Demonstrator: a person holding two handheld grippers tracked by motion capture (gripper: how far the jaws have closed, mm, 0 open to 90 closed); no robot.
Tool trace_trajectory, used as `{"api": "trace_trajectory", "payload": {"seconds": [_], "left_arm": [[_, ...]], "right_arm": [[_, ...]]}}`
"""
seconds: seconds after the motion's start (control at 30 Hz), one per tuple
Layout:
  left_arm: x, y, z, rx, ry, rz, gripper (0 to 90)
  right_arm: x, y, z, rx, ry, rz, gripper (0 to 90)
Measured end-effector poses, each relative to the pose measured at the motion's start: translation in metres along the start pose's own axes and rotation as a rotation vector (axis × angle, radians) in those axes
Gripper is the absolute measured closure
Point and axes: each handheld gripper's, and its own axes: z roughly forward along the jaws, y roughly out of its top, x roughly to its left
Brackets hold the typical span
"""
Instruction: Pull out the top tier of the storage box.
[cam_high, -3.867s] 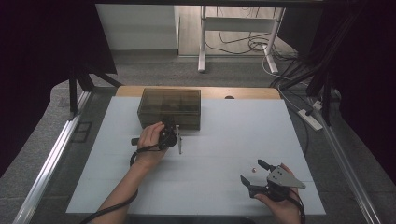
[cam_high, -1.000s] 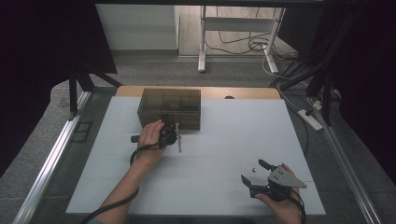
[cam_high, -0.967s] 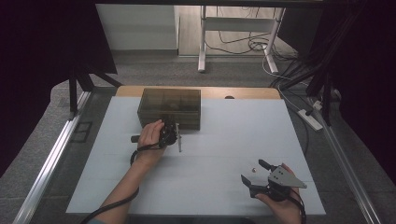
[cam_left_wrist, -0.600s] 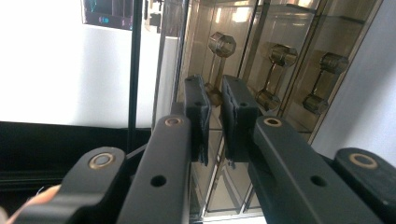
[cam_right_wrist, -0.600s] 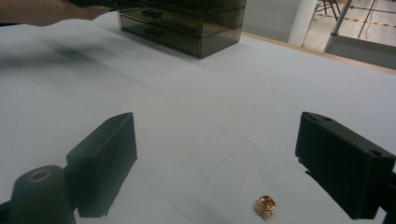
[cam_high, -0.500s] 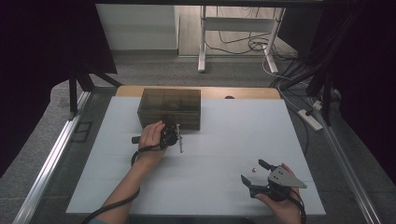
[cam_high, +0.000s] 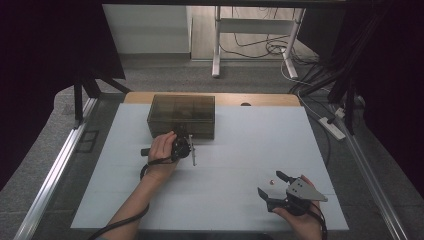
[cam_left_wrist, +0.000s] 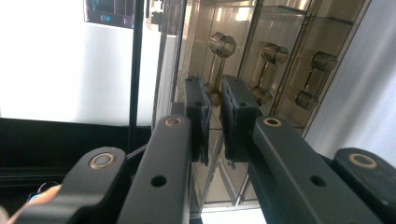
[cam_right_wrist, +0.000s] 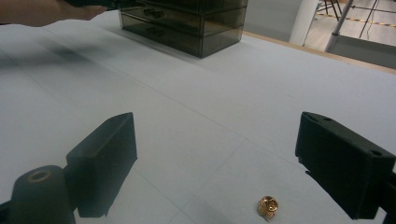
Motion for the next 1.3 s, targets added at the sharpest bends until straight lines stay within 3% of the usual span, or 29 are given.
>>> {"api": "trace_trajectory", "payload": {"seconds": [0.8,0.93,1.03,1.17,1.3], "left_arm": [[-0.001,-0.002,-0.007,-0.012,-0.009,-0.030,81.5],[0.002,-0.003,-0.010,-0.020,-0.047,-0.051,80.2],[0.007,-0.004,-0.014,-0.029,-0.087,-0.074,67.3],[0.016,-0.006,-0.020,-0.060,-0.167,-0.163,54.4],[0.029,-0.013,-0.023,-0.083,-0.269,-0.214,46.9]], "right_arm": [[0.000,0.000,0.000,0.000,-0.001,-0.002,12.3],[0.000,0.000,0.000,0.003,0.001,-0.002,12.2],[0.000,0.000,0.000,0.002,0.000,-0.001,12.2],[0.000,0.000,-0.001,0.001,-0.002,0.001,12.2],[0.000,0.000,0.000,0.002,-0.001,0.000,12.2]]}}
